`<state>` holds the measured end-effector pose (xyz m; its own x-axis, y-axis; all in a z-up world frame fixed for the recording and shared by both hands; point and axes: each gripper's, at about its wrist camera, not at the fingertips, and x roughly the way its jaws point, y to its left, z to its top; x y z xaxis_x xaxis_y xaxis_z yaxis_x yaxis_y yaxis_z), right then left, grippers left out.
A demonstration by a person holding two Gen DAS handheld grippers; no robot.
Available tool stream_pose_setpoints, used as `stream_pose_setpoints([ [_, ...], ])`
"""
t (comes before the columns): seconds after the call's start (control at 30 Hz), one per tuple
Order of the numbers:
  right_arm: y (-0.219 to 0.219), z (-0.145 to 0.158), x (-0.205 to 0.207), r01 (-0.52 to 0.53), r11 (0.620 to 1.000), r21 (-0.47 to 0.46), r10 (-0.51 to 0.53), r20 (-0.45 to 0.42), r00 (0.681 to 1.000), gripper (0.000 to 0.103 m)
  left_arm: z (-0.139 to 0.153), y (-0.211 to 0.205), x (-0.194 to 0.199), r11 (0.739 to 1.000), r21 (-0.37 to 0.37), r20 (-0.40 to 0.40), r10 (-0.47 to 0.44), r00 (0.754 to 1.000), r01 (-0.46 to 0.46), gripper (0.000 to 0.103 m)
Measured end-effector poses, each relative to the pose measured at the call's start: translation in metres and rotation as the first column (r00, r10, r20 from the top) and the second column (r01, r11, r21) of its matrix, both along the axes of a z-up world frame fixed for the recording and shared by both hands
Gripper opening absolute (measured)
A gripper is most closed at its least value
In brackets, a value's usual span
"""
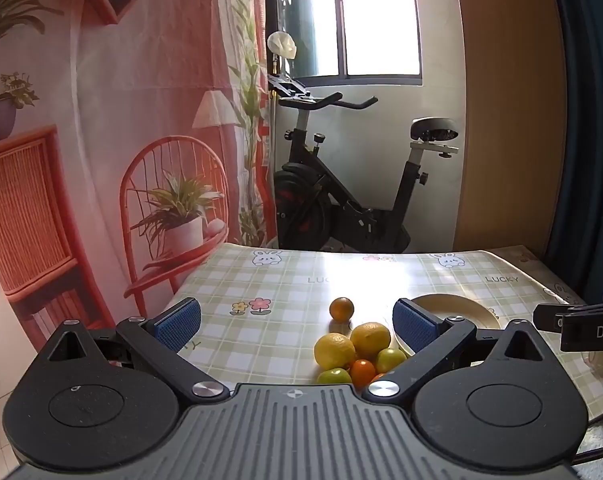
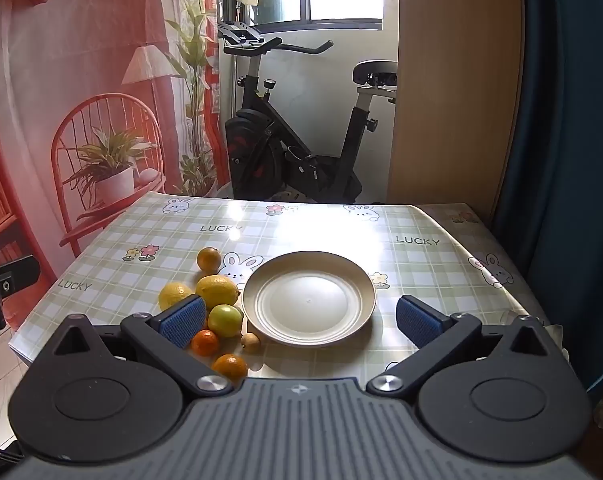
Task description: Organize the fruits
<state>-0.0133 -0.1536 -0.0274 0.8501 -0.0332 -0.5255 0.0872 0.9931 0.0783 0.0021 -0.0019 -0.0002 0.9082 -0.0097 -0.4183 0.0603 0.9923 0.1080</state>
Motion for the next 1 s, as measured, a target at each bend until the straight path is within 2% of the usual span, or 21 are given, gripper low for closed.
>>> stream_pose_setpoints([
  [0.07,0.0005,0.0003,0.0,-0.003,1.0,-0.006,0.003,0.004,1.0,0.103,0.0013,0.0044,-0.004,1.0,-0.028,0.016,0.013,1.0,-0.012,0.103],
  [1.0,0.0033,0.0013,-0.0025,0.001,1.0,-0.008,0.0,0.012,1.0,0.103,-0.0023,0.0052,-0.0034,1.0,-0.028,0.013,-0.013,1.0,0.013,0.103],
])
